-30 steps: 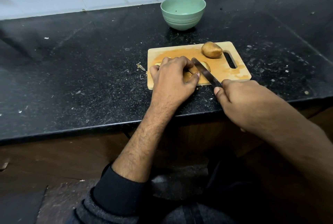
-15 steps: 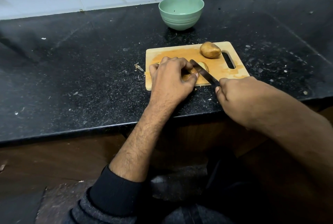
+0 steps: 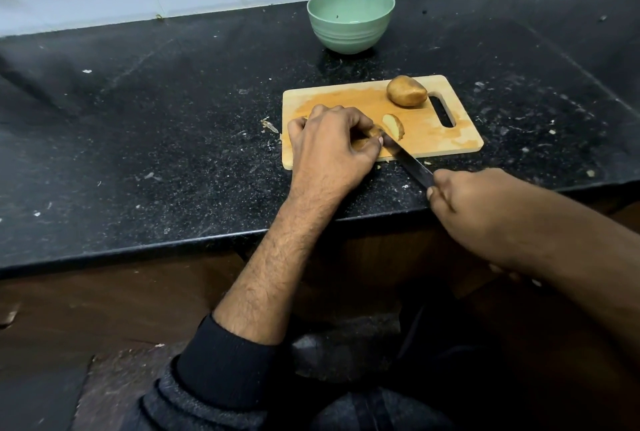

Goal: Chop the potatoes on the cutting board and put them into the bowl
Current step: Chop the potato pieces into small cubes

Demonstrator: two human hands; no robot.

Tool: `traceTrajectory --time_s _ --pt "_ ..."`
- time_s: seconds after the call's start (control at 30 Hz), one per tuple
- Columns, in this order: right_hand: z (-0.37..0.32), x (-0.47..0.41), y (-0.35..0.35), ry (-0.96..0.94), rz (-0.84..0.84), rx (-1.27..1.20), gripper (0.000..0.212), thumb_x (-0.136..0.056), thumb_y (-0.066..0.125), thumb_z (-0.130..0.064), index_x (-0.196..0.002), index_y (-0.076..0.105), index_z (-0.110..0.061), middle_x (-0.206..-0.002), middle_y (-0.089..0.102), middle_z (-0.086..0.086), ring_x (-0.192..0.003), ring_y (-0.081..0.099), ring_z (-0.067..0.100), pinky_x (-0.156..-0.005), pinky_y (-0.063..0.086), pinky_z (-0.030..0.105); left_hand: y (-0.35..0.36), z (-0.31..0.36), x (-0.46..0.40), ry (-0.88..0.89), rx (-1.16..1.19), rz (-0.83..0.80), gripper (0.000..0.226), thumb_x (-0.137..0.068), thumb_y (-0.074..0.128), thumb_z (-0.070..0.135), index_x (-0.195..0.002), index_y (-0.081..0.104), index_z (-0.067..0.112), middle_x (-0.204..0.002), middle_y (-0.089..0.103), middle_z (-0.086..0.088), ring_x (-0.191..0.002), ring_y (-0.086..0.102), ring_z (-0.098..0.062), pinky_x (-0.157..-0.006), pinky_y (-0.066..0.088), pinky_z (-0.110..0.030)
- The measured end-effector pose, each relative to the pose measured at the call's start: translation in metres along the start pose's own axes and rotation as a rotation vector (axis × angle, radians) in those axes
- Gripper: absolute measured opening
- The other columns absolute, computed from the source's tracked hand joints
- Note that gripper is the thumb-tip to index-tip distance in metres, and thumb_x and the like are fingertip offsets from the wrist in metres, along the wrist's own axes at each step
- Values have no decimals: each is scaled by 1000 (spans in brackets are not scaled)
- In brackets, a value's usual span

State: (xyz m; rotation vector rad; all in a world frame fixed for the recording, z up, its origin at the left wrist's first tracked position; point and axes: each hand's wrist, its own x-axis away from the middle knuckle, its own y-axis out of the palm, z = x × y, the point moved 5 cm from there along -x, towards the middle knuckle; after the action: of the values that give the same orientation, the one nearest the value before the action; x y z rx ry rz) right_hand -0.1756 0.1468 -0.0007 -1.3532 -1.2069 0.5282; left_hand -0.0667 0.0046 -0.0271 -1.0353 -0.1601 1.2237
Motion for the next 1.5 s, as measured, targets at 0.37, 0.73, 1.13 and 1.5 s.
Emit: traceTrajectory --time_s 0.37,0.73,1.13,1.5 --pt "1 27 -33 -17 101 -21 30 -107 31 -43 -97 52 -26 -57 57 2 -28 51 6 -34 35 19 -4 -1 3 -6 26 7 31 -81 74 48 -107 69 32 -99 66 20 -109 51 -7 -88 20 -31" --pt "-14 -1 -19 11 23 50 34 -109 30 -40 -116 55 -19 -71 54 3 -58 48 14 -51 41 26 -4 -2 5 -11 19 15 27 -80 76 50 -98 69 32 -100 67 19 -106 50 -6 -86 20 -32" --pt "-24 -15 -33 31 -63 143 26 -110 31 -33 -116 50 -16 -70 59 9 -44 57 20 -40 53 28 -5 2 2 8 -16 -27 21 -82 76 46 -86 57 37 -96 63 17 -103 46 -6 -84 19 -32" --pt "-27 -48 -13 31 -35 179 32 -106 47 -22 -138 45 -17 -80 59 11 -53 59 23 -42 49 31 -2 -2 0 3 14 -45 16 -82 77 44 -88 65 35 -93 61 19 -98 41 -2 -81 17 -31"
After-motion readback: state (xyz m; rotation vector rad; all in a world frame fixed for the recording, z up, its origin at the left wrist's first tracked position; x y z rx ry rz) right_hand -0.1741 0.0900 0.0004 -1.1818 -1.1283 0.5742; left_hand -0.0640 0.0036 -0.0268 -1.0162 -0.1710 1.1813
